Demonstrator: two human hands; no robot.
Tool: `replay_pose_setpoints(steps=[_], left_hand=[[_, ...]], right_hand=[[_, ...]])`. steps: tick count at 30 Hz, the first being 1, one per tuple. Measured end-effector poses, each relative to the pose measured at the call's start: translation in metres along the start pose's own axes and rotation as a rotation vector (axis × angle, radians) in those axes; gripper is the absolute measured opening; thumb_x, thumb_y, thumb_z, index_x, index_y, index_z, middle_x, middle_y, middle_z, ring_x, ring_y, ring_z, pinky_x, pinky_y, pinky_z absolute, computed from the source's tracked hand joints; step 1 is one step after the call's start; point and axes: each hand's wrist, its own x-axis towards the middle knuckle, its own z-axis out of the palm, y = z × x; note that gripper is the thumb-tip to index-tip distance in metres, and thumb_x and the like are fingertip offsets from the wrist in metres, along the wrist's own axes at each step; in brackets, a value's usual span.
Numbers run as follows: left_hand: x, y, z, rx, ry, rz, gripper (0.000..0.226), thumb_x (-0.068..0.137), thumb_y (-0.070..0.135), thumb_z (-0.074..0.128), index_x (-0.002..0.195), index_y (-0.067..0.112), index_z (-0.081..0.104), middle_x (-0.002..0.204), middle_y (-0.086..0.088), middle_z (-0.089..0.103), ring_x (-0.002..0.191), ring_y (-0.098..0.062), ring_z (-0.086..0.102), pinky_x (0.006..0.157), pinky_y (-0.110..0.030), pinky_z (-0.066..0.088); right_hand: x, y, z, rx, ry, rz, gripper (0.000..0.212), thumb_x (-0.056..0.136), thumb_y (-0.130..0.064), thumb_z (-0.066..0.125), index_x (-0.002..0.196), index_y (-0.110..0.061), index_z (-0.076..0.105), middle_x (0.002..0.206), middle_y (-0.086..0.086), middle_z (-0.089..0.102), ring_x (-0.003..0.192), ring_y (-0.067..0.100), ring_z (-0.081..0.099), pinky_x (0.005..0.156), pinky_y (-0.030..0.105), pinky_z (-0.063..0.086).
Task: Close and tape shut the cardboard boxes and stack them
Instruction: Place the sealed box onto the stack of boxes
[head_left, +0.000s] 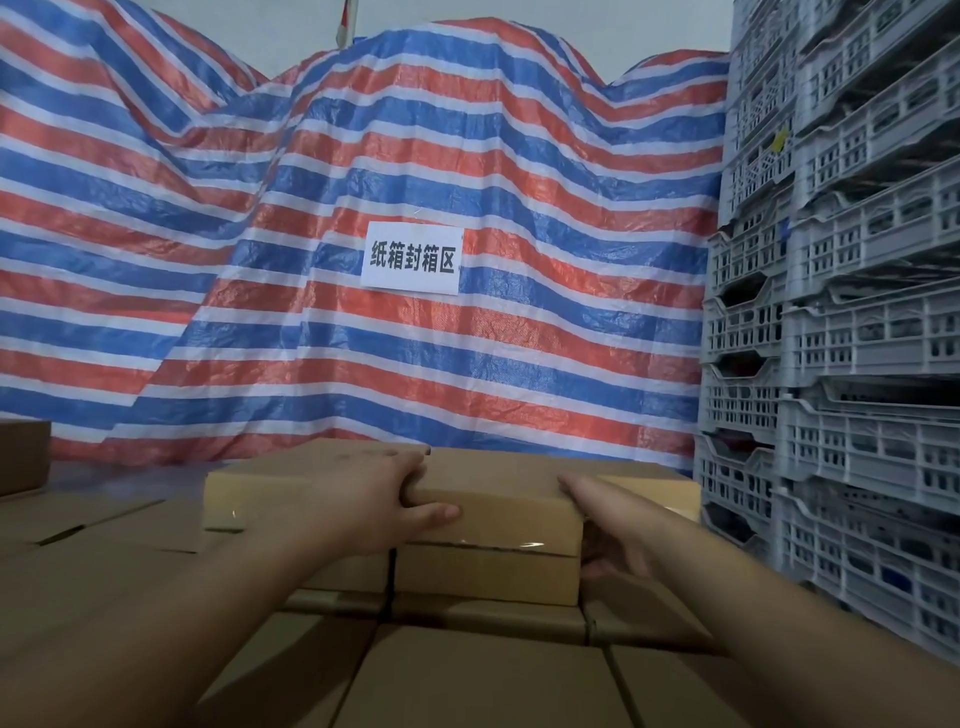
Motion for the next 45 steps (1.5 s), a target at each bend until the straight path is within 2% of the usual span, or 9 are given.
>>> replay_pose_setpoints(steps=[5, 12, 18, 23, 26, 29, 34, 40, 45], left_hand=[[0.000, 0.005, -0.001, 0.015, -0.059, 0.007, 0.055, 0.086, 0.077, 0.036, 0.117, 0.036, 0.054, 0.106, 0.011, 0.060, 0.089, -0.007, 0.050, 0.072, -0.028, 0.036], [-0.001, 0.012, -0.001, 0.011, -0.088, -0.038, 0.059, 0.088, 0.073, 0.038, 0.129, 0.032, 0.047, 0.125, 0.007, 0.057, 0.108, -0.013, 0.053, 0.096, -0.034, 0.042], [-0.024, 0.007, -0.023, 0.021, 0.051, 0.001, 0.048, 0.092, 0.068, 0.036, 0.123, 0.035, 0.050, 0.122, 0.008, 0.059, 0.105, -0.009, 0.054, 0.084, -0.027, 0.042], [-0.042, -0.014, -0.052, -0.105, 0.115, -0.041, 0.050, 0.096, 0.058, 0.039, 0.134, 0.029, 0.051, 0.130, 0.006, 0.058, 0.113, -0.012, 0.056, 0.092, -0.030, 0.048], [-0.057, -0.030, -0.071, -0.059, 0.149, -0.001, 0.025, 0.099, 0.047, 0.045, 0.105, 0.030, 0.062, 0.098, 0.010, 0.064, 0.086, -0.003, 0.059, 0.079, -0.027, 0.054], [-0.076, -0.047, -0.098, 0.042, 0.196, 0.025, 0.027, 0.100, 0.040, 0.045, 0.083, 0.027, 0.060, 0.075, 0.010, 0.059, 0.068, -0.005, 0.057, 0.069, -0.028, 0.054], [-0.116, -0.080, -0.143, -0.022, 0.210, 0.006, 0.053, 0.101, 0.050, 0.035, 0.065, 0.016, 0.056, 0.059, 0.000, 0.054, 0.054, -0.013, 0.053, 0.058, -0.029, 0.045], [-0.171, -0.134, -0.160, -0.031, 0.232, -0.126, 0.087, 0.085, 0.071, 0.008, 0.068, 0.005, 0.062, 0.062, -0.010, 0.060, 0.059, -0.021, 0.058, 0.069, -0.039, 0.053], [-0.197, -0.183, -0.151, 0.079, 0.269, -0.165, 0.071, 0.093, 0.069, 0.014, 0.053, 0.020, 0.046, 0.049, 0.004, 0.049, 0.046, -0.011, 0.049, 0.057, -0.035, 0.051]], right_hand=[[-0.008, 0.001, 0.002, -0.040, 0.010, -0.062, 0.027, 0.102, -0.040, 0.040, 0.109, -0.021, 0.059, 0.101, 0.011, 0.070, 0.098, 0.029, 0.066, 0.091, 0.045, 0.056], [-0.012, 0.014, 0.010, -0.059, 0.049, -0.109, 0.060, 0.102, -0.058, 0.032, 0.143, -0.018, 0.047, 0.135, 0.007, 0.058, 0.123, 0.028, 0.055, 0.108, 0.047, 0.044], [-0.024, 0.014, 0.005, -0.147, 0.075, -0.204, 0.058, 0.103, -0.057, 0.032, 0.138, -0.016, 0.053, 0.126, 0.001, 0.059, 0.116, 0.021, 0.055, 0.107, 0.040, 0.042], [-0.046, -0.006, -0.005, -0.468, 0.361, -0.485, 0.030, 0.103, -0.040, 0.042, 0.094, -0.019, 0.061, 0.094, -0.001, 0.064, 0.083, 0.013, 0.057, 0.078, 0.035, 0.050], [-0.066, -0.024, 0.006, -0.377, 0.448, -0.717, 0.028, 0.100, -0.025, 0.050, 0.078, -0.012, 0.061, 0.073, 0.003, 0.064, 0.071, 0.019, 0.061, 0.067, 0.039, 0.055], [-0.089, -0.049, 0.033, -0.234, 0.414, -0.894, 0.036, 0.096, -0.017, 0.052, 0.060, -0.014, 0.050, 0.053, -0.009, 0.055, 0.057, 0.005, 0.057, 0.046, 0.015, 0.043], [-0.119, -0.080, 0.091, -0.116, 0.309, -1.015, 0.049, 0.097, -0.014, 0.052, 0.049, -0.019, 0.039, 0.039, -0.011, 0.042, 0.041, 0.002, 0.046, 0.042, 0.013, 0.032], [-0.133, -0.094, 0.164, -0.165, 0.134, -1.090, 0.059, 0.094, -0.008, 0.053, 0.039, -0.025, 0.042, 0.037, -0.008, 0.036, 0.039, 0.006, 0.041, 0.041, 0.017, 0.032], [-0.132, -0.097, 0.218, -0.185, 0.101, -1.179, 0.062, 0.094, -0.002, 0.055, 0.040, -0.030, 0.047, 0.037, -0.008, 0.037, 0.039, 0.006, 0.041, 0.044, 0.014, 0.037]])
